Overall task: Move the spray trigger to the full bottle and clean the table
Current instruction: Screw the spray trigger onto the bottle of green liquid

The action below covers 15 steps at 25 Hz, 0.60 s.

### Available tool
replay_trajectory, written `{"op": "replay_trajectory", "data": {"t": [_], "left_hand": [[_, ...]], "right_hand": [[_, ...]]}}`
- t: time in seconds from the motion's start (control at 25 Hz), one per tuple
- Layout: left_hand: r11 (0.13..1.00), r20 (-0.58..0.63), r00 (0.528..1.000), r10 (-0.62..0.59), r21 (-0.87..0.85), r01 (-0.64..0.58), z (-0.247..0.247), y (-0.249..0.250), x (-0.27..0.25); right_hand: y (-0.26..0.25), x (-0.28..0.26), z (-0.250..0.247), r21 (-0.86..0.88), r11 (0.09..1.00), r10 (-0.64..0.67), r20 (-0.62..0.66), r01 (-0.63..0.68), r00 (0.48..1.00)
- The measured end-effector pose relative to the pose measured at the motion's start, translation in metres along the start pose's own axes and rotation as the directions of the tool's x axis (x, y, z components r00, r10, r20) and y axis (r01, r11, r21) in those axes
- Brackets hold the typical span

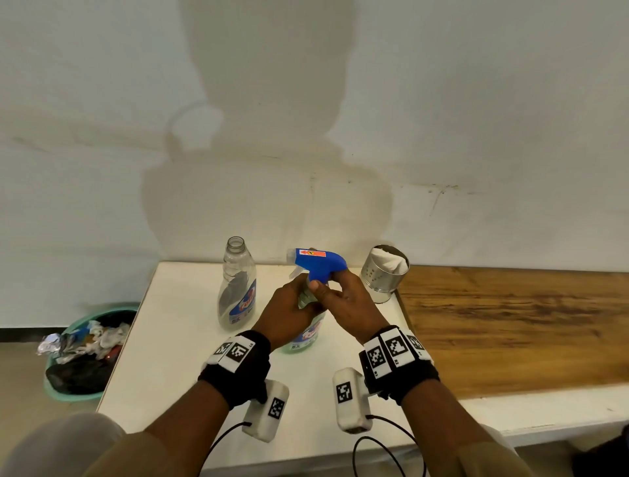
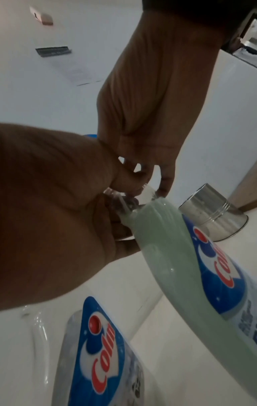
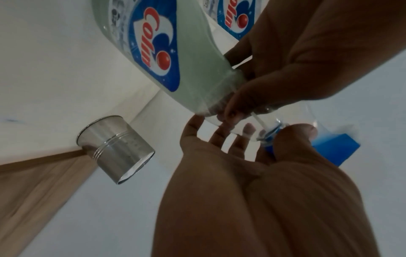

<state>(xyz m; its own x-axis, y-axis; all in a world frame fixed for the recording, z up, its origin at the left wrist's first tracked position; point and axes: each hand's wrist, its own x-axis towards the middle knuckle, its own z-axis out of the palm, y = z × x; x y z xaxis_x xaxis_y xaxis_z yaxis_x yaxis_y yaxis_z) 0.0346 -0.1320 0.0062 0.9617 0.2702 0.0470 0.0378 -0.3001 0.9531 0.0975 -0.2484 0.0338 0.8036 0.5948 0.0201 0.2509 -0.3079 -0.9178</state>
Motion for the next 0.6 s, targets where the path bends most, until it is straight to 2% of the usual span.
{"op": "replay_trajectory", "data": {"t": [0.08, 0.16, 0.24, 0.32, 0.44, 0.52, 0.6], "left_hand": [[1.0, 0.023, 1.0, 0.01, -0.008, -0.01, 0.001, -0.002, 0.001], [0.999, -0.034, 0.999, 0.033, 0.015, -0.033, 0.005, -0.006, 0.001], [0.998, -0.12, 0.991, 0.06, 0.039, -0.056, 0.011, -0.006, -0.001], [0.994, -0.186, 0.979, 0.086, 0.078, -0.073, 0.016, -0.004, -0.004], [0.992, -0.212, 0.973, 0.092, 0.103, -0.072, 0.02, -0.003, -0.005], [0.995, -0.15, 0.984, 0.092, 0.052, -0.085, 0.014, 0.001, -0.007], [0.993, 0.058, 0.992, 0.115, -0.032, -0.113, 0.005, 0.011, -0.012]], "right_hand": [[0.003, 0.0, 0.005, 0.009, 1.0, 0.017, -0.035, -0.016, 0.999], [0.007, 0.003, 0.014, 0.054, 0.998, 0.026, -0.134, -0.019, 0.991], [0.004, 0.003, 0.024, 0.097, 0.995, 0.054, -0.263, -0.029, 0.963], [0.0, 0.002, 0.034, 0.104, 0.99, 0.126, -0.369, -0.094, 0.921], [-0.006, -0.003, 0.039, 0.101, 0.988, 0.151, -0.433, -0.119, 0.889], [-0.009, -0.01, 0.032, 0.147, 0.986, 0.129, -0.4, -0.075, 0.907], [-0.01, -0.021, 0.017, 0.21, 0.978, 0.067, -0.306, -0.001, 0.95]]}}
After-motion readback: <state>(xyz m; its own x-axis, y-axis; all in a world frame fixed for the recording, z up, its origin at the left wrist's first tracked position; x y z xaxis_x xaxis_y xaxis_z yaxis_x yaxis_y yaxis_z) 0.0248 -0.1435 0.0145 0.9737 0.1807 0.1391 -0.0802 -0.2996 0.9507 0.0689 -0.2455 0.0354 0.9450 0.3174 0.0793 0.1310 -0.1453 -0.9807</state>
